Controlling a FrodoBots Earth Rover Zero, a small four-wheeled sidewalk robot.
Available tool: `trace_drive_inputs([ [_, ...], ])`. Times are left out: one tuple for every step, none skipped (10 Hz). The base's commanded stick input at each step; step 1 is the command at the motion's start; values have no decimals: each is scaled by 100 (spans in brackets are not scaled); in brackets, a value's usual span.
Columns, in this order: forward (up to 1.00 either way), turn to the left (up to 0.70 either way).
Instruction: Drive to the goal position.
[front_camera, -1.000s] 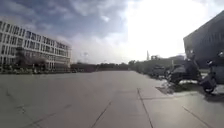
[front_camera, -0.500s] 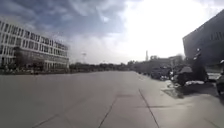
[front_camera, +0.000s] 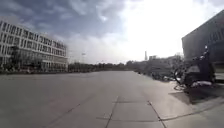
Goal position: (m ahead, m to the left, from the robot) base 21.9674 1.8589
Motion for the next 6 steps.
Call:
trace_drive_inputs([
  [85,0],
  [85,0],
  [85,0],
  [85,0],
  [85,0],
  [85,0],
])
